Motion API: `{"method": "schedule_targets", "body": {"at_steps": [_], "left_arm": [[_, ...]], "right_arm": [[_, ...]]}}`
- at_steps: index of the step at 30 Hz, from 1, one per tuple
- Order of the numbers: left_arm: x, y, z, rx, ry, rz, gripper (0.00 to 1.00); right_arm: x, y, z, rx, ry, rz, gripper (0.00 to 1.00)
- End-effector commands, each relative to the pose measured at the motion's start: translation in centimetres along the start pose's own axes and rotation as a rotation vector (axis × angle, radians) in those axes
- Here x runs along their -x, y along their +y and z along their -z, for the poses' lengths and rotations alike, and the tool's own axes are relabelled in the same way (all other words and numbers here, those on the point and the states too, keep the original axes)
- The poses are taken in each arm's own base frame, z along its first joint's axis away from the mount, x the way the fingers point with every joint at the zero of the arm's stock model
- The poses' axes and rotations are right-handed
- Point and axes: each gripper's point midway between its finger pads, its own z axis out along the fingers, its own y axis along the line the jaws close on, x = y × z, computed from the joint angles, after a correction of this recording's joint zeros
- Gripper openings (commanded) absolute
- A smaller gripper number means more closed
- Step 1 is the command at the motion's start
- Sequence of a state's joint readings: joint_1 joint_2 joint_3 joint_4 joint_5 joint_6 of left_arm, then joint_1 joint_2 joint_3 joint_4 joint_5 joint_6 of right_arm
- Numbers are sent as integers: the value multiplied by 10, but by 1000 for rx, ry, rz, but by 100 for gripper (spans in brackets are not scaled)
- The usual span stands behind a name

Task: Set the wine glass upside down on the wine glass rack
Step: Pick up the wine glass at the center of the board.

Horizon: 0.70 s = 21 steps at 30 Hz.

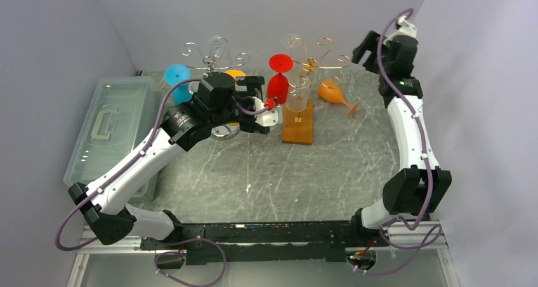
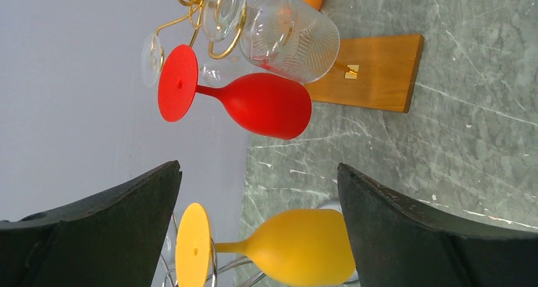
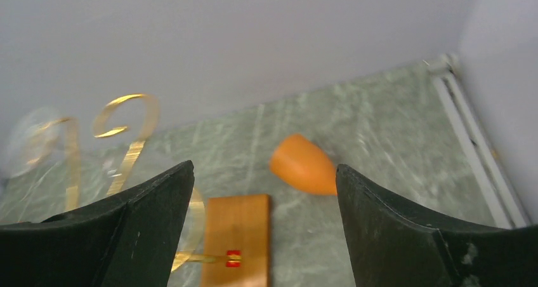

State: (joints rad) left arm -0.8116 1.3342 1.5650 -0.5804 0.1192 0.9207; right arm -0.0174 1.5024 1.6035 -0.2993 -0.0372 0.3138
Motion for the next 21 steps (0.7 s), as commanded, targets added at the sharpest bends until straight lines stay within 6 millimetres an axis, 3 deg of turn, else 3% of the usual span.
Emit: {"method": "schedule_targets", "body": {"at_steps": [1,7,10,15,21], "left_arm": [[15,7,16,28,-54,10,99],[19,12,19,43,-67,8,99],[22,14,21,45,-72,13,99],[21,13,25,43,-67,8,99],[21,13,29,44,-65,1,99]], "right_arm": [[-3,-60,6,-123,-16,-168,84],[-55,-114,-10,-268,52,-214,84],[-97,-134,-24,-332,127,-235,84],[-153,-155,-46,-381,205,-285,80],[-194,-165,-76,-398,281,-305,72]]}}
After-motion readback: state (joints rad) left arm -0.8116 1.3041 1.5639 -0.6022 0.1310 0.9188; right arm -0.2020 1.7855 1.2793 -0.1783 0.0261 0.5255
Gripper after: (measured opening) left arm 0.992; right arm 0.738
